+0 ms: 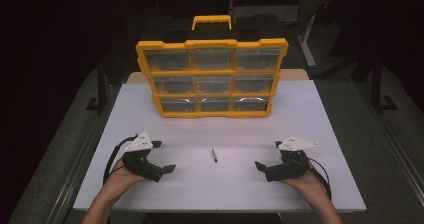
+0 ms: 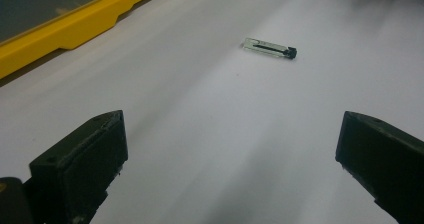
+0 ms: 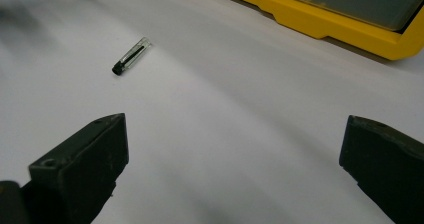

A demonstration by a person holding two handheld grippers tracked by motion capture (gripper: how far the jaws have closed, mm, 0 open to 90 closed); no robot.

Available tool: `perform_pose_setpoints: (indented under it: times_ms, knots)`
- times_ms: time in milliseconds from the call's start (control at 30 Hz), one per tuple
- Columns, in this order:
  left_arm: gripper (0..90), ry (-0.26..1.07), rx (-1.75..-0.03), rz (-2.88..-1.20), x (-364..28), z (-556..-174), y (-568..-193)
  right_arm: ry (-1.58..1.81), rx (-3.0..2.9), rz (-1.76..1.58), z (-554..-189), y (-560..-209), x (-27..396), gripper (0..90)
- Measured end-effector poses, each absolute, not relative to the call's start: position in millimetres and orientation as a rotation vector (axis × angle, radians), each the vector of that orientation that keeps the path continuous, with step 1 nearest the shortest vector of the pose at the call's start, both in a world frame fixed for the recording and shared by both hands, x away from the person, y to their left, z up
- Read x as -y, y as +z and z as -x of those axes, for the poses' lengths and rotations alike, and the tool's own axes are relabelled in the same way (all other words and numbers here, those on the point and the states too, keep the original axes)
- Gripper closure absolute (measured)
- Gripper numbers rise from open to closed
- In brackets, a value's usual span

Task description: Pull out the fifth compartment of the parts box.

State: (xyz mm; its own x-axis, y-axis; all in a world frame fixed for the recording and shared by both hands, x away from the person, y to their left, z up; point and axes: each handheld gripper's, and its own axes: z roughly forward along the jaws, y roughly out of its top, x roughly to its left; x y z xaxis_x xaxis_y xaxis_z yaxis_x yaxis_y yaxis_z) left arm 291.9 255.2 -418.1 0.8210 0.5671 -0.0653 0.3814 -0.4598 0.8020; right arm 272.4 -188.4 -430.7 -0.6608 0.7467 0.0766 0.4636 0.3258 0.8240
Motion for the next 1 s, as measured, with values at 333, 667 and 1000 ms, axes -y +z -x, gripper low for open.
perform_pose_setpoints:
  times_ms: [333,667,1000]
  knots:
    - [0.3,0.28,-0.674,-2.089,-250.8,-294.0,-417.1,1.282,-2.272,-1.104,-272.3,-429.0,191.4,0.0]
    - [0.3,0.276,-0.656,-2.108,-241.1,-299.5,-420.3,1.287,-2.283,-1.102,-272.7,-428.0,193.0,0.0]
    - [0.2,0.255,-0.629,-2.127,-230.9,-302.0,-420.9,1.278,-2.291,-1.093,-271.0,-426.7,191.5,0.0]
